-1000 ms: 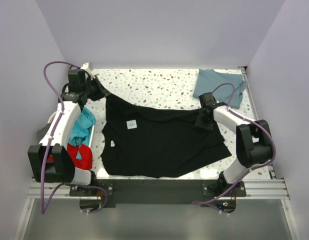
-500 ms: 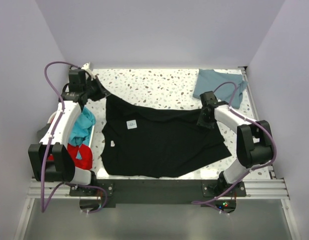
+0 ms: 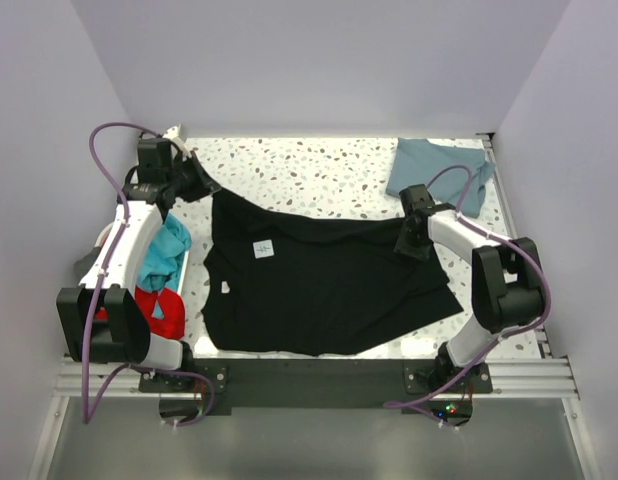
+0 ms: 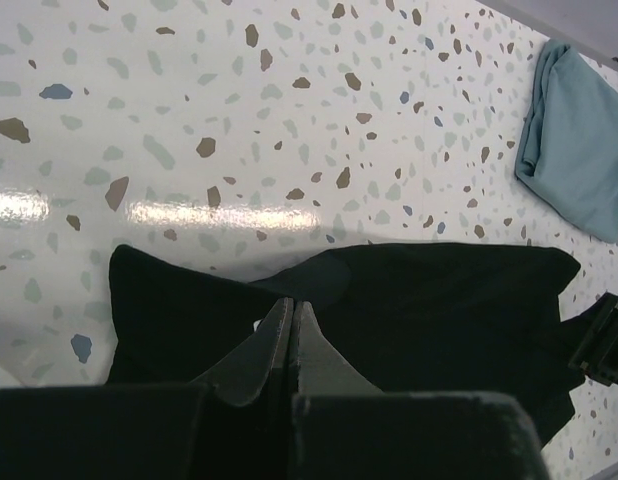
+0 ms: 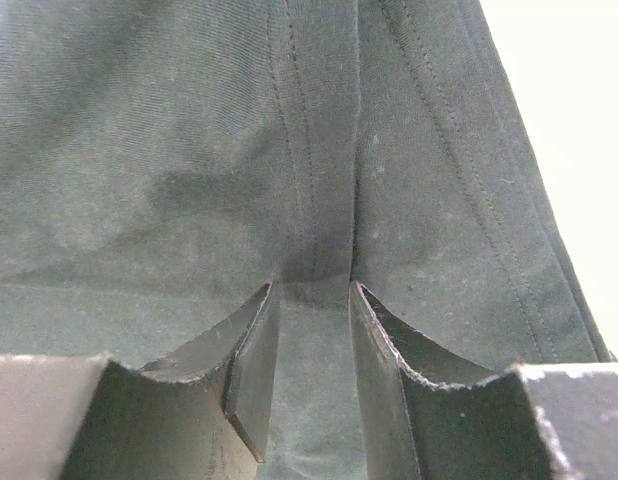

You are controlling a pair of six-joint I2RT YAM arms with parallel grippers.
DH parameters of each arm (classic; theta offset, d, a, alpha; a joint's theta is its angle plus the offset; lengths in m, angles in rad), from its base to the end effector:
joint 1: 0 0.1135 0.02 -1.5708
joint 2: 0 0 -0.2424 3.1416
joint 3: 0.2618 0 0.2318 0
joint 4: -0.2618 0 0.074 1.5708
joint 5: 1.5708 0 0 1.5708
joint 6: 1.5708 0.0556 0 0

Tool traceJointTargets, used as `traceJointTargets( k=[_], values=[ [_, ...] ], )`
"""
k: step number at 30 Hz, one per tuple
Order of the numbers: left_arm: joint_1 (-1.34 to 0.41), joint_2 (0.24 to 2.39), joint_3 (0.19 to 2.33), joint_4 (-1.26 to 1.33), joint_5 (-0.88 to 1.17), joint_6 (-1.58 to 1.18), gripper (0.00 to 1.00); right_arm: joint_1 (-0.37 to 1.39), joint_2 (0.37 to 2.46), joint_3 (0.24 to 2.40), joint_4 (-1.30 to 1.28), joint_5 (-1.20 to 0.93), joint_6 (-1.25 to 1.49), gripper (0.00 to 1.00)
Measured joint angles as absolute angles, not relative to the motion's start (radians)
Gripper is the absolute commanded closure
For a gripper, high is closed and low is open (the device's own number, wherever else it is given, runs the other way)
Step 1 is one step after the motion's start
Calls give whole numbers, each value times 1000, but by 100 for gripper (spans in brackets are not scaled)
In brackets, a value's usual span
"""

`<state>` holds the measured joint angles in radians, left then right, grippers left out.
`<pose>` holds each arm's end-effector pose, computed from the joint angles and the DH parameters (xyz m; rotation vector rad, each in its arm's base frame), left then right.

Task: Fold and stack the t-shirts
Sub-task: Flatten the tshirt out

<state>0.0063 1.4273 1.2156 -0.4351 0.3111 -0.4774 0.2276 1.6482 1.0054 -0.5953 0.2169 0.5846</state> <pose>0.3182 -0.0150 0.2885 -0.3669 2.2182 -0.6023 0.2909 0.0551 0.1477 0.5378 2.6977 -0.0927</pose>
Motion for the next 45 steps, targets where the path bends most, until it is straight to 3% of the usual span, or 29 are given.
traceJointTargets(
  k=[12, 24, 34, 40, 45],
  values=[
    [6, 1427, 1220, -437, 311, -477, 100, 228, 1669, 975, -568, 216, 591, 64],
    [6, 1427, 1220, -442, 311, -477, 100, 228, 1649, 968, -565, 208, 593, 93],
    [6, 1427, 1220, -442, 311, -477, 100, 228, 1515, 976, -639, 219, 586, 100],
    [-9, 1427, 1227, -442, 276, -479, 100, 211, 1425, 1123, -736, 220, 558, 100],
    [-29, 1427, 1332, -440, 246, -504, 100, 189, 1420, 1413, -819, 250, 514, 100]
  ],
)
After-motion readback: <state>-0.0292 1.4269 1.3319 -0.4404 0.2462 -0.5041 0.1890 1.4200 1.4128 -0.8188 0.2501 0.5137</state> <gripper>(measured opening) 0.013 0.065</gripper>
